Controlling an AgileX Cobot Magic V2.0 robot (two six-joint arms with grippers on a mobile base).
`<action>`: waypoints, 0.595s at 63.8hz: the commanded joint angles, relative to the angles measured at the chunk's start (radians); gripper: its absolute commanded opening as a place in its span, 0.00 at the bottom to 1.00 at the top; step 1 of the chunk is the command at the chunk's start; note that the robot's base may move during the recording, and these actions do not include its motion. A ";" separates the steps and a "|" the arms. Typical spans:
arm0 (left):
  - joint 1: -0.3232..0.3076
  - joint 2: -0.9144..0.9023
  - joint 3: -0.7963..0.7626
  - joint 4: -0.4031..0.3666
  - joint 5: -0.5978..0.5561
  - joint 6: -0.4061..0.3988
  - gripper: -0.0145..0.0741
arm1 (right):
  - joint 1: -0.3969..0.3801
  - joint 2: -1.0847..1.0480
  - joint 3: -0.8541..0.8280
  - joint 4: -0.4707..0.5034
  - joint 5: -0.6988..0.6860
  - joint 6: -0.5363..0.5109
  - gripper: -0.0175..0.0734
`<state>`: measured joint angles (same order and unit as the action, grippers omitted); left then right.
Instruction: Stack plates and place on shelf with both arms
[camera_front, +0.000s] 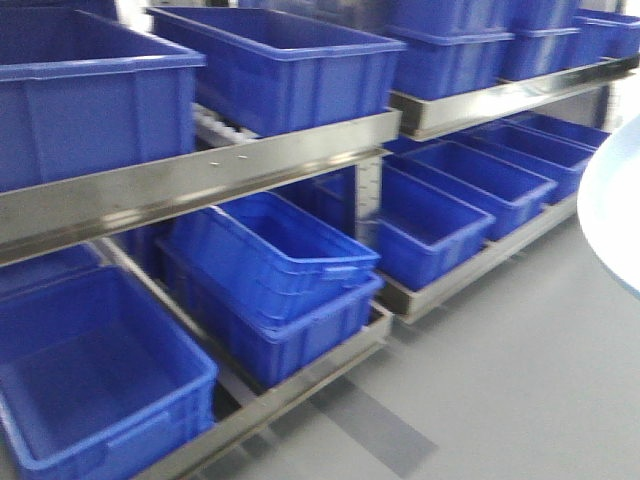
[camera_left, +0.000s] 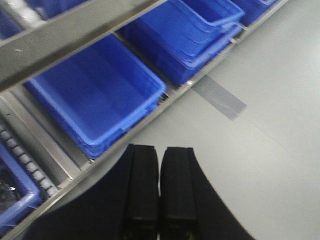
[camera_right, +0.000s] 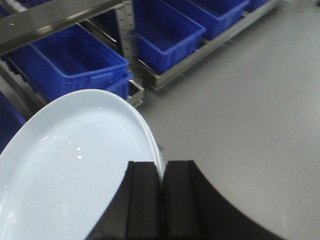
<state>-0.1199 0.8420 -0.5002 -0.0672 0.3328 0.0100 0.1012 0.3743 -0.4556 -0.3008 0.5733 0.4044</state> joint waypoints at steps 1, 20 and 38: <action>0.003 -0.005 -0.026 -0.005 -0.079 -0.010 0.26 | -0.008 0.003 -0.031 -0.011 -0.091 -0.002 0.22; 0.003 -0.005 -0.026 -0.005 -0.079 -0.010 0.26 | -0.008 0.003 -0.031 -0.011 -0.091 -0.002 0.22; 0.003 -0.005 -0.026 -0.005 -0.079 -0.010 0.26 | -0.008 0.003 -0.031 -0.011 -0.091 -0.002 0.22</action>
<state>-0.1199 0.8420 -0.5002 -0.0672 0.3298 0.0100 0.1012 0.3743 -0.4556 -0.3008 0.5733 0.4044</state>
